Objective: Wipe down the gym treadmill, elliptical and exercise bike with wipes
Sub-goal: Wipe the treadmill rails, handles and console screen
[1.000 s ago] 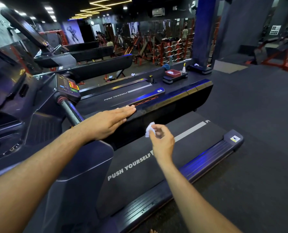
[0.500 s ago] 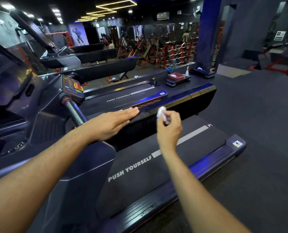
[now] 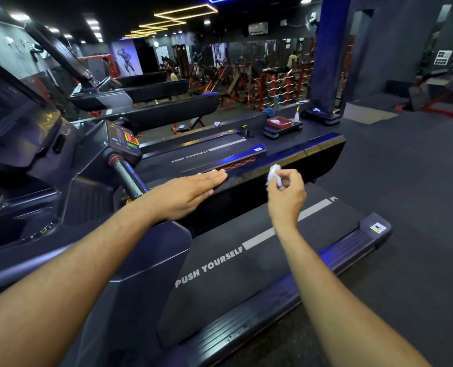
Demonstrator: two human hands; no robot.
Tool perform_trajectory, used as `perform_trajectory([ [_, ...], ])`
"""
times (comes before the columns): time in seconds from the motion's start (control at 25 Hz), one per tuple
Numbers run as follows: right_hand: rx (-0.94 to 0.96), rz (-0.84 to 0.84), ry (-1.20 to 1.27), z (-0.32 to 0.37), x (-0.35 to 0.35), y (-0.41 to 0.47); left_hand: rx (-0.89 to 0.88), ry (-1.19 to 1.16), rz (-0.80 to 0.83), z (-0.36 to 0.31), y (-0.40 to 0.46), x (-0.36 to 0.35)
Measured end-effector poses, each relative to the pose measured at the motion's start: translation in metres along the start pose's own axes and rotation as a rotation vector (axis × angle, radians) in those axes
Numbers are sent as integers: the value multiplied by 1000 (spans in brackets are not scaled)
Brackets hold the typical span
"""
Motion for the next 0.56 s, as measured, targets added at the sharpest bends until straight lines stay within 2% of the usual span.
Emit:
perform_trajectory([
  [0.12, 181, 233, 29, 17, -14, -53, -5, 26, 21, -1, -2, -2],
  [0.2, 132, 314, 71, 20, -7, -51, 2, 43, 22, -3, -5, 0],
  [0.36, 123, 90, 39, 21, 30, -14, 56, 64, -70, 1, -50, 12],
  [0.56, 194, 107, -36, 21, -2, -40, 174, 245, -50, 9, -135, 12],
])
Point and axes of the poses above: each hand's wrist, its own y-axis towards the middle knuckle, its own x-axis out of the back of the hand, z = x × y, the point moved 1 cm from there along y, towards the middle knuckle, and after that the axes turned 6 degrees about -y, right-handed, at the moved point
